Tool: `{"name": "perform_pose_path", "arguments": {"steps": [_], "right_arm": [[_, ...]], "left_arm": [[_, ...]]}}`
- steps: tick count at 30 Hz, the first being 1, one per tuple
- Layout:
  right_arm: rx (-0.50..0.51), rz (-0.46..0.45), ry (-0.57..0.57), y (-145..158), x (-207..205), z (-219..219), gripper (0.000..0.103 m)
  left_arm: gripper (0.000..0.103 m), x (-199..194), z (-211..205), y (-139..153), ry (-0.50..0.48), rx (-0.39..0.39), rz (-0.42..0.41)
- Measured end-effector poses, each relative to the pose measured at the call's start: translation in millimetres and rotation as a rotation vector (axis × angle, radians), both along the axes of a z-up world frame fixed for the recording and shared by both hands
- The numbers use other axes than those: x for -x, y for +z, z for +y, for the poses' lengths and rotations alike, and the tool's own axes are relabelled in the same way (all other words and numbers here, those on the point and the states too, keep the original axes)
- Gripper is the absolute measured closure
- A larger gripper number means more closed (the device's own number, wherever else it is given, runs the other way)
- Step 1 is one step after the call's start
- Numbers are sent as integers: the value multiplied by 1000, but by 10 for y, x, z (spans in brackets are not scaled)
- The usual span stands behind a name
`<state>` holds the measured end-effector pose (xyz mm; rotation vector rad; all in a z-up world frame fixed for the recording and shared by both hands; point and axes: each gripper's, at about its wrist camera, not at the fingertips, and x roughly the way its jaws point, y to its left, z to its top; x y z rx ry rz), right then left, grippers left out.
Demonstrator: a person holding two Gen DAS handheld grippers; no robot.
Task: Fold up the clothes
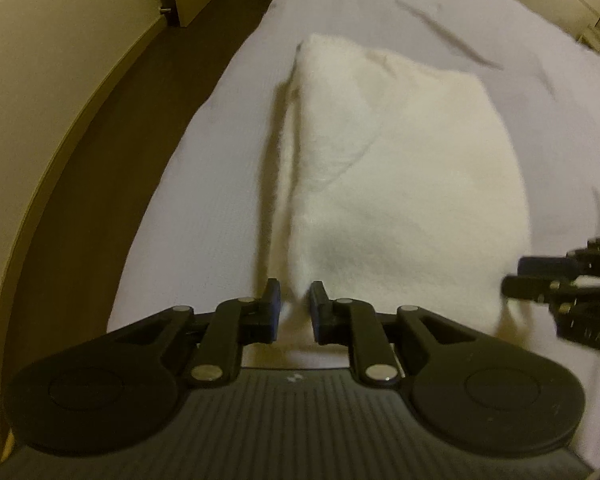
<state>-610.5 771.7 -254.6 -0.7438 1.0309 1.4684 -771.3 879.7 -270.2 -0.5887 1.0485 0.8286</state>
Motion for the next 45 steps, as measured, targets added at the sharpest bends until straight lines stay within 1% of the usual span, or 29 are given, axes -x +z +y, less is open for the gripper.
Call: {"name": "perform_pose_path", "arguments": {"steps": [1, 3, 5, 6, 8, 11, 17, 21, 25, 29, 30, 32, 34, 35, 38, 40, 42, 44, 45], "right_arm": [[10, 0, -2, -58, 24, 38, 74], [6, -33, 20, -102, 126, 118, 74], [7, -61, 44, -76, 196, 161, 74], [9, -65, 49, -64, 203, 168, 74], [15, -46, 40, -57, 158, 159, 74], [26, -27, 19, -5, 128, 183, 74], [52, -4, -21, 96, 69, 196, 74], [45, 3, -43, 165, 51, 199, 73], [27, 16, -77, 257, 12, 158, 73], [12, 26, -123, 294, -41, 129, 73], [12, 23, -137, 275, -53, 131, 73], [18, 16, -169, 211, -78, 130, 73], [42, 28, -191, 116, -105, 150, 73], [49, 36, -201, 68, -109, 159, 70], [52, 25, -189, -29, -50, 207, 69], [56, 22, -182, -82, -19, 263, 69], [61, 16, -171, -117, -5, 339, 69], [66, 11, -162, -144, 5, 406, 69], [71, 13, -162, -134, -3, 418, 69]], "left_arm": [[87, -37, 46, -47, -4, -1, 12], [87, -89, 126, -102, -8, -1, 26], [85, -56, 165, -99, 3, 17, 13], [82, -30, 169, -90, 10, 25, 8], [82, -13, 134, -36, 29, 42, 6], [84, -48, 104, 68, 41, 48, 12], [84, -105, 88, 168, 42, 60, 28], [84, -128, 107, 242, 31, 56, 29], [84, -166, 95, 419, 2, 29, -9], [84, -250, 122, 533, -53, -6, -66], [84, -279, 138, 523, -64, -11, -68], [84, -343, 202, 381, -75, 1, -40], [83, -368, 253, 225, -80, 6, -17], [82, -373, 272, 163, -85, 1, -13], [79, -344, 361, 30, -75, 8, -21], [67, -365, 443, -63, -61, 13, -22], [67, -330, 488, -77, -47, 29, -34], [68, -334, 482, -31, -50, 31, -28], [72, -341, 465, 13, -52, 31, -27]]}}
